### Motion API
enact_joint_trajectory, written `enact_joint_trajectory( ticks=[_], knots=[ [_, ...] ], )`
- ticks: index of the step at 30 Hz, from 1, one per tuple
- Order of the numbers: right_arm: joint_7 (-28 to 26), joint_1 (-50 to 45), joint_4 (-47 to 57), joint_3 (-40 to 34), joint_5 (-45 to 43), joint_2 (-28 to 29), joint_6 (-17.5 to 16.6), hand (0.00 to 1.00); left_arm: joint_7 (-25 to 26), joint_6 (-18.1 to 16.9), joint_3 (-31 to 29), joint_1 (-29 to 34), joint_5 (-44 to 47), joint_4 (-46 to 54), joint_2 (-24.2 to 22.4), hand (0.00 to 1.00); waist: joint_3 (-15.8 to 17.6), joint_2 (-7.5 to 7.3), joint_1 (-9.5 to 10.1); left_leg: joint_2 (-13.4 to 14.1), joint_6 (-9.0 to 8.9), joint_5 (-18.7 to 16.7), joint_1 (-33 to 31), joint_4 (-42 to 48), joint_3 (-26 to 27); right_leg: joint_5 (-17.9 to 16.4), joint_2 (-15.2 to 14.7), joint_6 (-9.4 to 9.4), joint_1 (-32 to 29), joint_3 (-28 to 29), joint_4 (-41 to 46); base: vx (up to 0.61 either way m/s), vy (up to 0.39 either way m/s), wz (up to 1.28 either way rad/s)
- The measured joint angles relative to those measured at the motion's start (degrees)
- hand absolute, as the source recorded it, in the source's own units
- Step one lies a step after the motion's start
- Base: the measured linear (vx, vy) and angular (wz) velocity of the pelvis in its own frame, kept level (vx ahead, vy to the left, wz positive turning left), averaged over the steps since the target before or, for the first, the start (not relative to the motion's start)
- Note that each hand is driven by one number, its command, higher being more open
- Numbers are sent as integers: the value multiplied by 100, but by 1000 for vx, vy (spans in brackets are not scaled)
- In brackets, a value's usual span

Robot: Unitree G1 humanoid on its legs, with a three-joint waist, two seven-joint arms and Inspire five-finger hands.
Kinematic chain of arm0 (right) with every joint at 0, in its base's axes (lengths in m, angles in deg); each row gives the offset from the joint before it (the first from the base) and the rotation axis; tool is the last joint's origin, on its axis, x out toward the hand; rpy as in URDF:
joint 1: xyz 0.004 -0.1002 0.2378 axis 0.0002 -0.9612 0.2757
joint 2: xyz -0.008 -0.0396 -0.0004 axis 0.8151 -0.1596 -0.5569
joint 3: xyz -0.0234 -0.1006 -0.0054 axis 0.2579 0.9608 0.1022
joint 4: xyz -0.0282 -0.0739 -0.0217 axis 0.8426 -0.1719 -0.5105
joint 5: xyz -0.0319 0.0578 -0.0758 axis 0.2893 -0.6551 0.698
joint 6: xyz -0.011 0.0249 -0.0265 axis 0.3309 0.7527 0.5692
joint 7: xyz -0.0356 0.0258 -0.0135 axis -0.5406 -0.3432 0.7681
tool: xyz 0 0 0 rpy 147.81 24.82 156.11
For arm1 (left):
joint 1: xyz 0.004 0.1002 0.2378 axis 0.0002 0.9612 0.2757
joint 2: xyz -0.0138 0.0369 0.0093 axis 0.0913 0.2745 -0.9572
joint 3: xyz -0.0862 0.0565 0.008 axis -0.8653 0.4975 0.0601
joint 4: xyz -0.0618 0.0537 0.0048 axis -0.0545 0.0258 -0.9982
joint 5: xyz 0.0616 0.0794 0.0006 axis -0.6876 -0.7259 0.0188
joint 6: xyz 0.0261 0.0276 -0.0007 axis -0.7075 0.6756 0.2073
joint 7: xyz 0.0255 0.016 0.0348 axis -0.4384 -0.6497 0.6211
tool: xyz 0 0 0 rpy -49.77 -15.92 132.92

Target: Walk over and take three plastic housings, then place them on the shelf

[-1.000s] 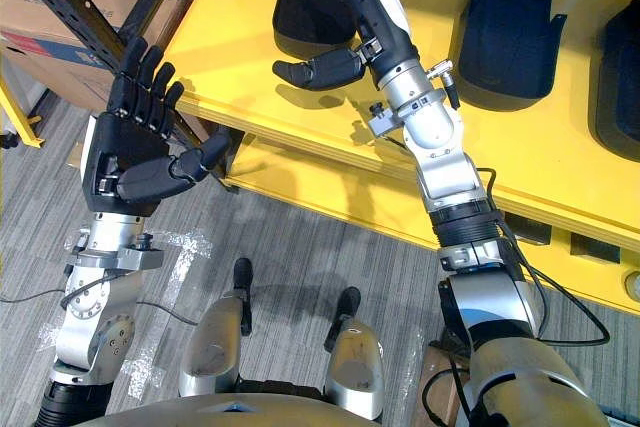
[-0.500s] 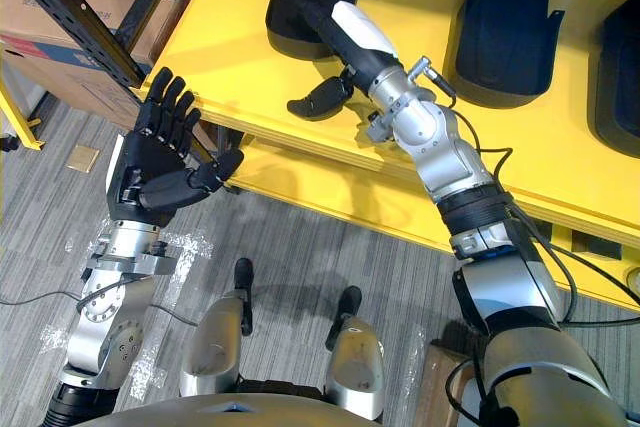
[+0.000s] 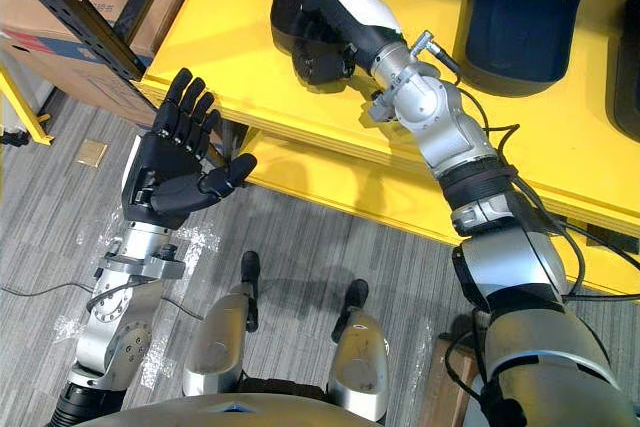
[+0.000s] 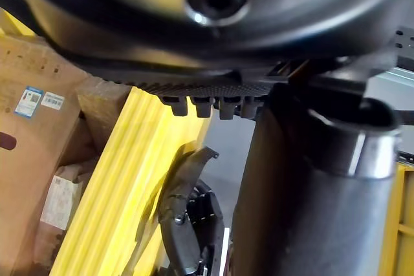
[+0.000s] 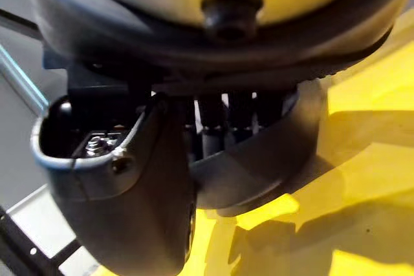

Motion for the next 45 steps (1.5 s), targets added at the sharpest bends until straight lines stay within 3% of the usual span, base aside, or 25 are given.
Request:
enact_joint_trajectory(
  ticks=[22, 29, 30, 38, 45],
  knots=[
    [200, 25, -49, 40, 286, -34, 142, 0, 75, 0, 4, 3, -1, 1, -1, 100, 0, 1, 6, -44, -3, 102, 88, -188, 89, -28, -50, -10, -90, 86, 55, -5, -1, -1],
    [336, 223, -353, 212, 274, -101, -102, 0, 119, 0, 5, 5, 0, 1, -1, 100, 0, 1, -8, -48, -27, 129, 93, -269, 88, -26, -50, -7, -110, 71, 44, -1, -2, 1],
    [338, 234, -367, 242, 272, -162, -143, 100, 120, 0, 8, 6, 1, 1, -1, 100, 1, 1, 0, -48, 11, 162, 92, -282, 82, -27, -50, -8, -110, 59, 44, 0, 0, 0],
    [235, 233, -375, 324, 277, -348, -355, 100, 102, 1, 8, 9, 32, 1, 3, 100, 0, 1, -7, -49, 6, 189, 174, -374, 123, -9, -51, 22, -100, 77, 42, 1, -3, -1],
    [175, 16, -32, 299, 278, -514, -296, 100, 0, 2, 87, 12, 33, 0, 8, 100, -3, -4, -11, -54, 3, 283, 441, -647, 210, 0, -37, 36, 21, 129, -14, 3, -9, -4]
  ],
)
